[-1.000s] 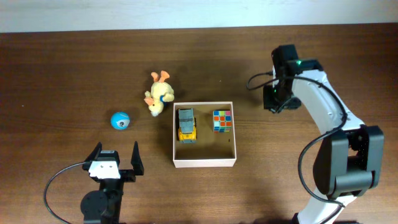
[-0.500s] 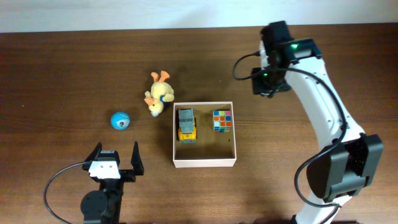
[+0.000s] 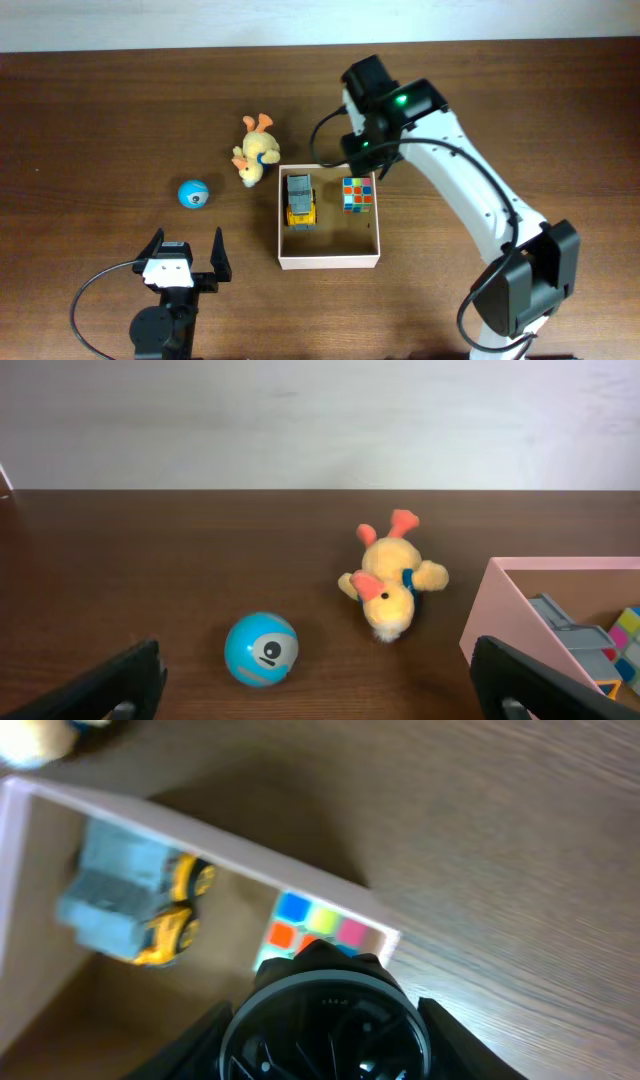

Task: Pack container
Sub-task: 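Carry the black object with the right gripper over the pink box, then lower the black object beside the cube and open the right gripper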

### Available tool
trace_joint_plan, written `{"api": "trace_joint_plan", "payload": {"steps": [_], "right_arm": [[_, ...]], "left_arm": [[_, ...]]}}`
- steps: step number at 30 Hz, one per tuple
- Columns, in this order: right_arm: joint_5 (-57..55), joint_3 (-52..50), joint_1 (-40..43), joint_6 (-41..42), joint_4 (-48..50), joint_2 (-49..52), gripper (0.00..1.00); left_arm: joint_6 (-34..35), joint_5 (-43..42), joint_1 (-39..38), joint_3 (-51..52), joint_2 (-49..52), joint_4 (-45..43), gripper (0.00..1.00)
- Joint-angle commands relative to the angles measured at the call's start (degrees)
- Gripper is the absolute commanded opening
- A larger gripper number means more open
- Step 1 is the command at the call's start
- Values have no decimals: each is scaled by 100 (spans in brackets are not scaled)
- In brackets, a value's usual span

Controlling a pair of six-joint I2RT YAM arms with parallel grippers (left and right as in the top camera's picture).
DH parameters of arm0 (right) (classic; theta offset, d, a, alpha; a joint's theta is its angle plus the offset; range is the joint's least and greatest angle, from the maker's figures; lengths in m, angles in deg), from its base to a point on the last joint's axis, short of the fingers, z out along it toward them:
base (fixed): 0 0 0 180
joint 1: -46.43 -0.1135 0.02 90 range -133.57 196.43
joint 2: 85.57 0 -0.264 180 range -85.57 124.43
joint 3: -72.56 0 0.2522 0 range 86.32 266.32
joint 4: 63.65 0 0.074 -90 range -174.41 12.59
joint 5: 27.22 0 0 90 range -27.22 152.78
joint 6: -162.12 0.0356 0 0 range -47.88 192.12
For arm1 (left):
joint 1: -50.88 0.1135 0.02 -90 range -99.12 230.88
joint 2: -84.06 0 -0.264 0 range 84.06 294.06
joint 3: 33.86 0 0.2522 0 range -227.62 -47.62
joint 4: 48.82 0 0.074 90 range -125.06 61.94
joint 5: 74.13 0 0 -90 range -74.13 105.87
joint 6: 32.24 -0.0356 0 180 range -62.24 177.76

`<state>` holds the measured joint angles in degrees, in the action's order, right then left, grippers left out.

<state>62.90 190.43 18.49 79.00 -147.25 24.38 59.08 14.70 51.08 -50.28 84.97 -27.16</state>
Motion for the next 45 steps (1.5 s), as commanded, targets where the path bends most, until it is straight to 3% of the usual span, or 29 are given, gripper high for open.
{"api": "trace_joint_plan", "payload": {"steps": [1,24,45], "right_arm": [[74,155,-260,-17,20,31,52],[289,-9,-883,-17,476,625,52],[-76,-271,-870,-46,852,850,52]], "left_arm": [[35,-81,39,59,-24,-17,99],[35,-81,39,59,-24,-17,99],[35,-81,39,59,-24,-17,99]]}}
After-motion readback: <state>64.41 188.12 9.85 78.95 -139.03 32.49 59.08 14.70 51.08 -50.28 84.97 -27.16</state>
